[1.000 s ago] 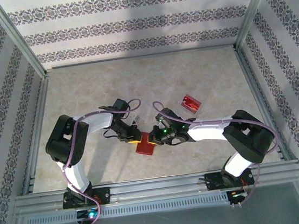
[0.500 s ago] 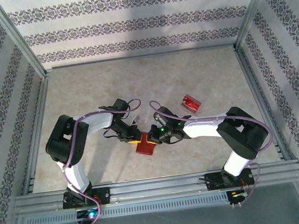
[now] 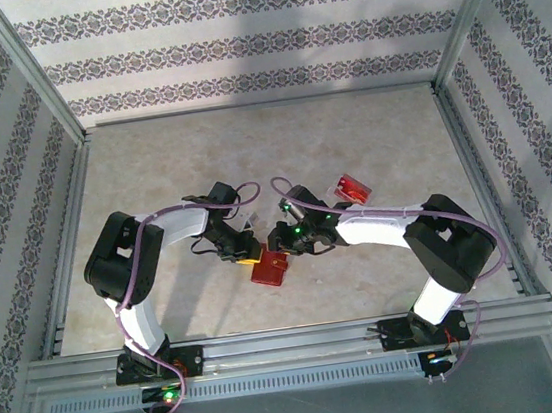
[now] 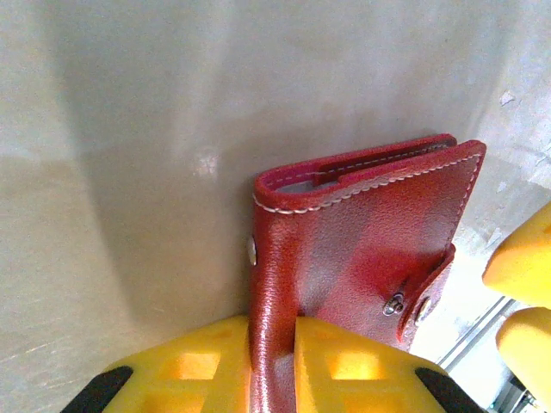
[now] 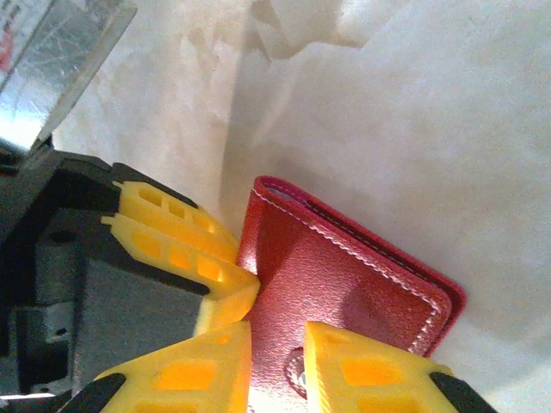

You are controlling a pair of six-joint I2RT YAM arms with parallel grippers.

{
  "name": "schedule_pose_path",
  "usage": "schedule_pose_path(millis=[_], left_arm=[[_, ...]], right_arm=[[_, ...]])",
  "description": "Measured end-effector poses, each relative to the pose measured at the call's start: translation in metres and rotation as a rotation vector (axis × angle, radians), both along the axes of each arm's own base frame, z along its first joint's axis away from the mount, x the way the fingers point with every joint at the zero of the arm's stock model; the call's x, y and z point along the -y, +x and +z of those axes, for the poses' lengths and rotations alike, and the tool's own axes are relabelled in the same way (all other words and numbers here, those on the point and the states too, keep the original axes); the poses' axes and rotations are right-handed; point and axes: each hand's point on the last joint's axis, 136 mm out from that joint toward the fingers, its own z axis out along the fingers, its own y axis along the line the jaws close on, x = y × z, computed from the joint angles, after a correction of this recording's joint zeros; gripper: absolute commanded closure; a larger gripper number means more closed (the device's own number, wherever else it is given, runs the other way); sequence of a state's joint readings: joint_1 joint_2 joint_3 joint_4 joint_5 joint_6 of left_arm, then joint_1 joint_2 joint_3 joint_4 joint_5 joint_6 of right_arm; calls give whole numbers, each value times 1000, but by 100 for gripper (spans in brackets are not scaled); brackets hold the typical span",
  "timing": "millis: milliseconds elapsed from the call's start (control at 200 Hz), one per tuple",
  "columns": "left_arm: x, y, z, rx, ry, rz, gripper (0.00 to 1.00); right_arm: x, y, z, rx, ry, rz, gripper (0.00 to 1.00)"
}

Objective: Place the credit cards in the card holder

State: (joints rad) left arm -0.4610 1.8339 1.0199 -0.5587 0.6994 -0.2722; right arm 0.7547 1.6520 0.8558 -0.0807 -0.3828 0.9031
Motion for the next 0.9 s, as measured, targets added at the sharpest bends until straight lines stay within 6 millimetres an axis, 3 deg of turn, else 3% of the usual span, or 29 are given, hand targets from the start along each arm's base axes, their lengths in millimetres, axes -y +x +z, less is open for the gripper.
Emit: schedule_pose_path(millis=[240,590,900], left_arm=[[0,0,0,0,0,0,81],[0,0,0,0,0,0,81],[0,0,0,0,0,-1,81]], right_arm=[[5,-8,-23,-9,-59,77,78],[2,-9,-21,-5,-39,93,82],[1,-11,-20,8,-11,97,77]])
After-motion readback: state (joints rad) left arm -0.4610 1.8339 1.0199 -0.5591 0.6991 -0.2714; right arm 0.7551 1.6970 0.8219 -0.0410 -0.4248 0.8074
